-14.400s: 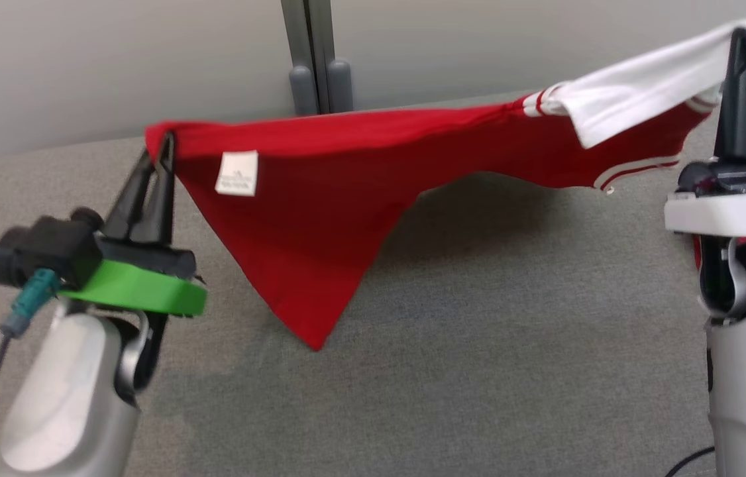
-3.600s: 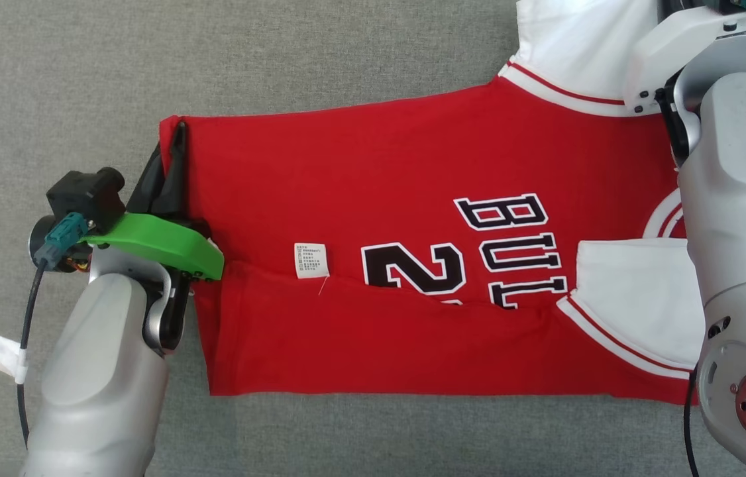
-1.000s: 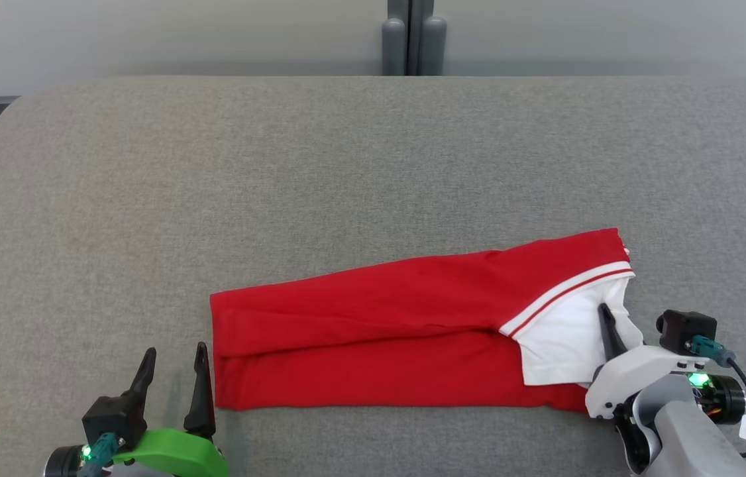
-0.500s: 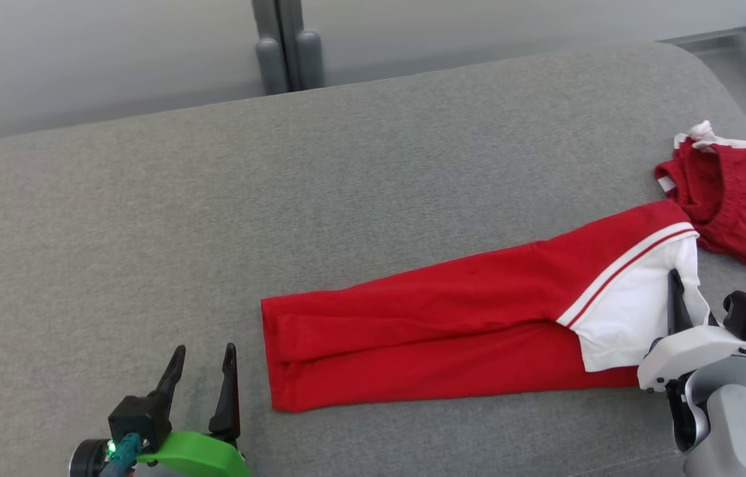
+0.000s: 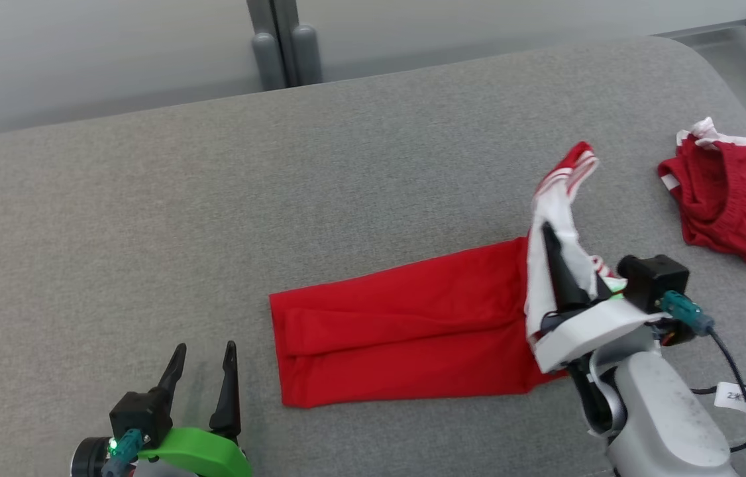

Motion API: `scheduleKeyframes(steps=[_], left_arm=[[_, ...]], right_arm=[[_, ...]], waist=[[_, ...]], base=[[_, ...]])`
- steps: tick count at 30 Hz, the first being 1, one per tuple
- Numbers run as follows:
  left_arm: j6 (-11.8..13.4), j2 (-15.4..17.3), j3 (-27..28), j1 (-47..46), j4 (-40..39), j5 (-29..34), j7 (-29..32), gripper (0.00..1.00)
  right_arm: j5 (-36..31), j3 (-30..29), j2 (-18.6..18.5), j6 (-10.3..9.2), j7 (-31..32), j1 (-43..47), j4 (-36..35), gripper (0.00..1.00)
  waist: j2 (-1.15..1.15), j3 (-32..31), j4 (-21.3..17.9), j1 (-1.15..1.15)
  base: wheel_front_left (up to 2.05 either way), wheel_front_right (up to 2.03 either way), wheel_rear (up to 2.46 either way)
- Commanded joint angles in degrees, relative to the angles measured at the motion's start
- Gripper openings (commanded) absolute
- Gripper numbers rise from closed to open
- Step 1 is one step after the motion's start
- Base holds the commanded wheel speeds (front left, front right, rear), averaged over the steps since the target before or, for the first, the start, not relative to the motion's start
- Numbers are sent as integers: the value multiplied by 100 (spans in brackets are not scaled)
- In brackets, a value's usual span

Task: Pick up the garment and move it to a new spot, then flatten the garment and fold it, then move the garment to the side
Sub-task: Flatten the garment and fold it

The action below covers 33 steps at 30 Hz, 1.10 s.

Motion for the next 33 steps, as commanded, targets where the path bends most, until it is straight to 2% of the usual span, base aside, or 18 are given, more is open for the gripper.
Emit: scheduleKeyframes(steps=[1,8,15,16,17,18,21,24,33], left_arm=[[12,27,-3,-27,23,-29,6,100],[12,26,-93,10,125,-100,6,100],[12,25,-113,51,216,-107,6,100],[12,25,-109,61,222,-99,7,100],[12,25,-96,74,230,-94,6,100],[12,25,-91,79,234,-93,6,100],[20,25,-16,88,245,-87,6,100],[36,22,81,70,219,-64,6,100],[50,25,330,90,111,199,6,100]], right_arm=[[167,300,-10,-6,-8,-41,-81,0],[819,1665,-13,-6,-8,-219,-76,0],[1329,2421,-11,-6,-8,-413,181,0],[1389,2504,-10,-6,-8,-424,225,17],[1474,2586,-11,-6,-8,-449,246,46],[1538,2630,-12,-6,-8,-490,248,100],[1562,2598,-17,-6,-8,-502,233,100],[1263,2243,-23,-6,-8,-381,275,100],[-344,280,-8,-6,-7,366,148,100]], waist=[[0,3,418,0],[0,-63,1155,0],[0,-91,1679,0],[0,-94,1704,0],[0,-97,1719,0],[0,-102,1726,0],[0,-130,1658,0],[0,-167,1488,0],[0,-307,849,0]], base=[[0,0,0],[0,0,0],[0,0,0],[0,0,0],[0,0,0],[0,0,0],[0,0,0],[0,0,0],[0,0,0]])
